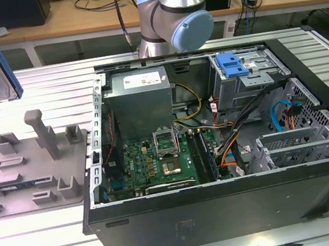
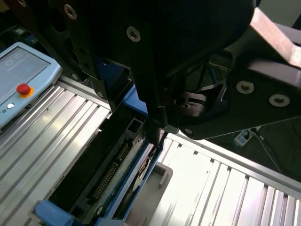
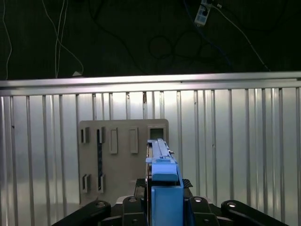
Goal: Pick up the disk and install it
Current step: 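Pick up the disk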
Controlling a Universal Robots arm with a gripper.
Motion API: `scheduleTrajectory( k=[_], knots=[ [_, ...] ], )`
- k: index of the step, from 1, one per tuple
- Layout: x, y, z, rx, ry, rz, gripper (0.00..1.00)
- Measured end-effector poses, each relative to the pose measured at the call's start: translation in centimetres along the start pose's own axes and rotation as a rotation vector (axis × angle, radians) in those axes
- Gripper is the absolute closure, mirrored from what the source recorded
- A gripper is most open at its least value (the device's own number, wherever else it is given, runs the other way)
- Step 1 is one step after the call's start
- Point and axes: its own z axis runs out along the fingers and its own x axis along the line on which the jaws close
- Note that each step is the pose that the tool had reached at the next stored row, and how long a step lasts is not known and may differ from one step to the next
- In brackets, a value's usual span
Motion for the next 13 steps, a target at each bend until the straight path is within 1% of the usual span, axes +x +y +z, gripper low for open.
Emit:
scheduleTrajectory(
  k=[2, 6, 8, 10, 13],
  knots=[
    [0.08, -0.03, -0.51, 0.0, -0.0001, 0.0, 0.64],
    [0.18, -0.06, -1.15, 0.0, 0.0, 0.0, 0.64],
    [0.26, -0.09, -1.67, -0.0001, -0.0001, 0.0, 0.64],
    [0.31, -0.1, -1.87, -0.0001, 0.0, 0.0, 0.64],
    [0.31, -0.11, -1.86, 0.0, -0.0001, 0.0, 0.64]
  ],
)
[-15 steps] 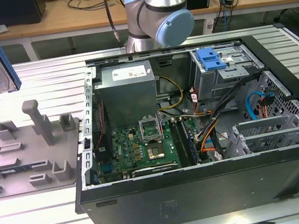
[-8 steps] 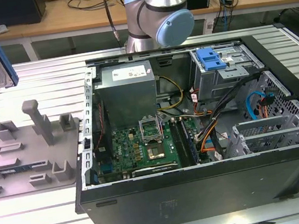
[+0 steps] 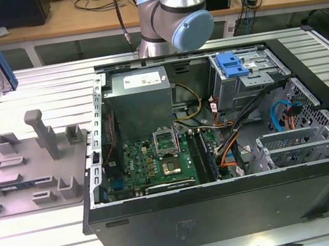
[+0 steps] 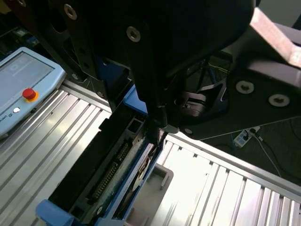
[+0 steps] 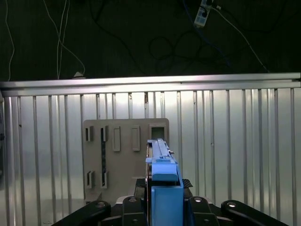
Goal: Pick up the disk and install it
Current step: 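Pick up the disk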
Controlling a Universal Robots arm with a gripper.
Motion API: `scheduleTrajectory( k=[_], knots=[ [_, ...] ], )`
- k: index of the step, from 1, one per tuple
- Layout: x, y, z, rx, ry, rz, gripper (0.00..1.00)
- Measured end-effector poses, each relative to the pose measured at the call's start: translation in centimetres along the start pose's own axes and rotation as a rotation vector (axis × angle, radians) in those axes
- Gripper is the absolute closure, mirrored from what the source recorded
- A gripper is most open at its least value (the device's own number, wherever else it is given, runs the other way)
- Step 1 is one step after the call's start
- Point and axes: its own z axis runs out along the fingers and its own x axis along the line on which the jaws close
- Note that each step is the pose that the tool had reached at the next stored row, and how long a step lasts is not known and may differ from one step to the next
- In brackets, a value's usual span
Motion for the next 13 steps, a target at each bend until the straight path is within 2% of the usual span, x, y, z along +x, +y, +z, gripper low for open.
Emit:
scheduleTrajectory(
  k=[4, 7, 13],
  knots=[
    [0.08, -0.01, -0.01, -0.0002, 0.0, 0.0, 0.64],
    [0.6, -0.24, -0.11, -0.0001, 0.0, 0.0, 0.64],
    [2.32, -2.02, -0.43, -0.0008, 0.0, 0.0, 0.64]
  ],
)
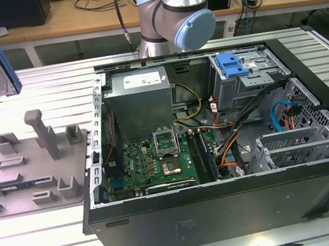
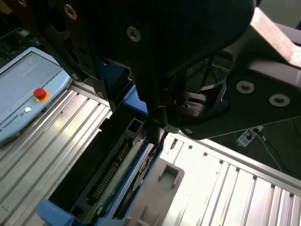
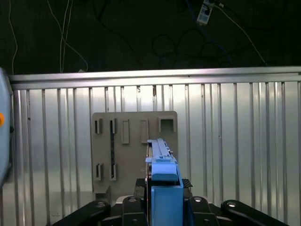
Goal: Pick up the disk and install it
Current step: 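Pick up the disk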
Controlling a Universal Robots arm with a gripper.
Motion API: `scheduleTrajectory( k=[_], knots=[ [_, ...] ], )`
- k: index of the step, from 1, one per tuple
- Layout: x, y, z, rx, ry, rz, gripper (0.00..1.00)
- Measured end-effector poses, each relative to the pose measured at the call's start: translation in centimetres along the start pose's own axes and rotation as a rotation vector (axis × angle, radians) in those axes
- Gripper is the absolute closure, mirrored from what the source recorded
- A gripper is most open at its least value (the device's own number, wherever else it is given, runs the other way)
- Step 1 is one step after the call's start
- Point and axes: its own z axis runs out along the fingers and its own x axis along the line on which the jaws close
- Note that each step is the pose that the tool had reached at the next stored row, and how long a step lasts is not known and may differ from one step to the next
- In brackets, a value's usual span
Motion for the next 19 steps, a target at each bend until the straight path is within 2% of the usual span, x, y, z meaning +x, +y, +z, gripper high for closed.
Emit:
scheduleTrajectory(
  k=[3, 5, 13, 15, 19],
  knots=[
    [0.78, -0.95, -0.09, -0.0006, 0.0, 0.0, 0.64],
    [1.56, -2.06, -0.15, -0.0015, 0.0, 0.0, 0.64],
    [3.39, -5.02, -0.2, -0.0035, 0.0001, 0.0, 0.64],
    [4.22, -6.49, -0.22, -0.0045, 0.0001, 0.0, 0.64],
    [4.94, -8.05, -0.25, -0.0057, 0.0002, 0.0, 0.64]
  ],
)
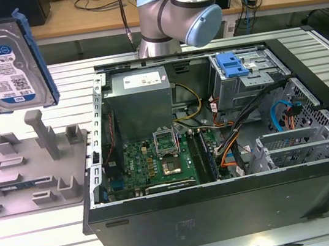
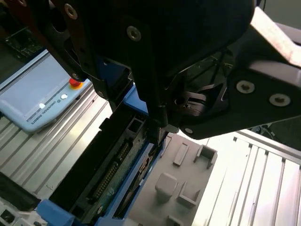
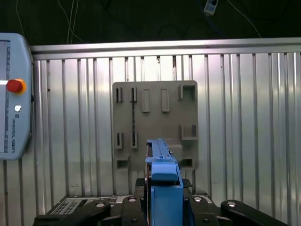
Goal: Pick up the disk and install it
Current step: 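Pick up the disk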
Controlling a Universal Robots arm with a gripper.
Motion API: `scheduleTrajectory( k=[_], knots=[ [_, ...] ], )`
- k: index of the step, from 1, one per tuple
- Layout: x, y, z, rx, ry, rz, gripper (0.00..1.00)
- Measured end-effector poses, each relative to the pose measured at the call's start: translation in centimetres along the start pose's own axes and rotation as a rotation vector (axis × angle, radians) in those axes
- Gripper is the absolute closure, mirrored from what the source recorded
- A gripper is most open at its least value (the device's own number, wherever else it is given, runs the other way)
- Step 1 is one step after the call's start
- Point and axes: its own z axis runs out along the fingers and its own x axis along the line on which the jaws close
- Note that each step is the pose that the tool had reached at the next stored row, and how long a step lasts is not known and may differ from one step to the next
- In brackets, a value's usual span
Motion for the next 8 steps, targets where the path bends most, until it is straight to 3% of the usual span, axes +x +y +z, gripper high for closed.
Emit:
scheduleTrajectory(
  k=[2, 8],
  knots=[
    [0.59, -1.4, -0.05, -0.0012, 0.0, 0.0, 0.64],
    [1.58, -3.95, -0.14, -0.0036, 0.0001, 0.0, 0.64]
  ],
)
